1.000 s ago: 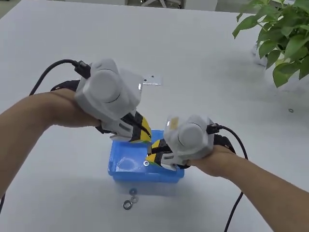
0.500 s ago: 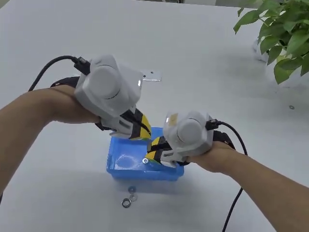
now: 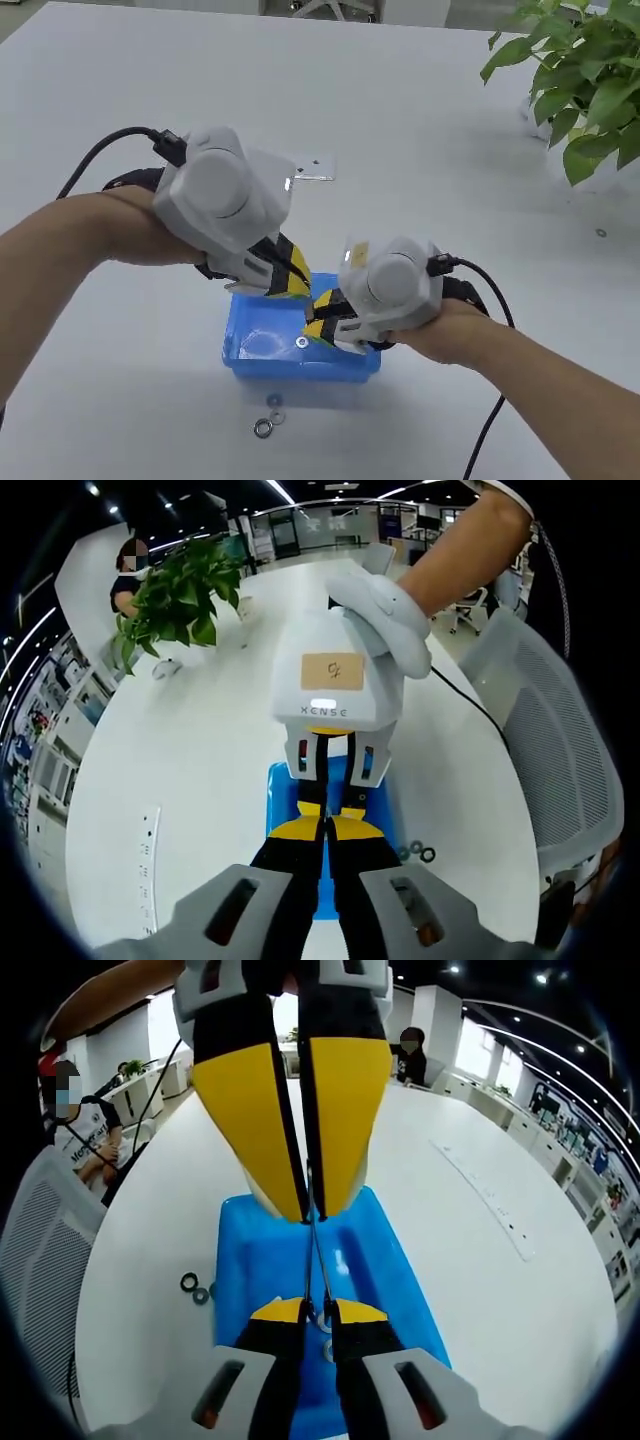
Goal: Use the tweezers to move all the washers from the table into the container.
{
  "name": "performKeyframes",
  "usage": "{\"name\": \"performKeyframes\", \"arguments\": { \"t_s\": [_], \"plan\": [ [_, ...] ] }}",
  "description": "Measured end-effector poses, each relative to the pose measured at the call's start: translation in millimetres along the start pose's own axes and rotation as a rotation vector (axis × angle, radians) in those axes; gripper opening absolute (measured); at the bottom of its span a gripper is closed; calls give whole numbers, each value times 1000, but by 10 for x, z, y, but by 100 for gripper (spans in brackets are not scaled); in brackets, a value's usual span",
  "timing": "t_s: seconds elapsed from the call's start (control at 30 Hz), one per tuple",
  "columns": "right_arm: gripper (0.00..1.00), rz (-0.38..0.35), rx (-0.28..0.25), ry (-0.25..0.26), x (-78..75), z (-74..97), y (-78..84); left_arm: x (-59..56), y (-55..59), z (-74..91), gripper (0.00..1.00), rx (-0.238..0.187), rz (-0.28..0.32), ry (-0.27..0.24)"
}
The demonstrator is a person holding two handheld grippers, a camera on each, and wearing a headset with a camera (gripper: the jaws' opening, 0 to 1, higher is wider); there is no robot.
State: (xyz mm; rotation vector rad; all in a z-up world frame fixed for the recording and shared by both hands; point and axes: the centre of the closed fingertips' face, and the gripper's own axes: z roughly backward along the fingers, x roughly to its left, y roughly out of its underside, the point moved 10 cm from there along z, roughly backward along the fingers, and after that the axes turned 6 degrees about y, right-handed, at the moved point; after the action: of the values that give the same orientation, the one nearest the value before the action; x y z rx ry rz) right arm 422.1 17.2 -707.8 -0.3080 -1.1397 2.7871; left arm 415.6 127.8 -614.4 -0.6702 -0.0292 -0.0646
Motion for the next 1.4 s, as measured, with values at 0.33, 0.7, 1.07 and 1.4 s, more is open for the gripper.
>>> {"name": "performKeyframes", "arguments": {
  "t_s": [0.33, 0.7, 1.07, 1.4],
  "plan": [
    [11, 9, -19, 23, 38, 143, -114, -90, -138, 133, 5, 5, -20, -22],
    [11, 37, -36, 37, 156, 276, -270, -256, -244, 310, 5, 14, -30, -41],
    [11, 56, -49, 53, 299, 387, -394, -425, -329, 443, 5, 24, -40, -57],
    [11, 65, -55, 49, 507, 428, -425, -642, -337, 482, 5, 36, -37, -60]
  ]
}}
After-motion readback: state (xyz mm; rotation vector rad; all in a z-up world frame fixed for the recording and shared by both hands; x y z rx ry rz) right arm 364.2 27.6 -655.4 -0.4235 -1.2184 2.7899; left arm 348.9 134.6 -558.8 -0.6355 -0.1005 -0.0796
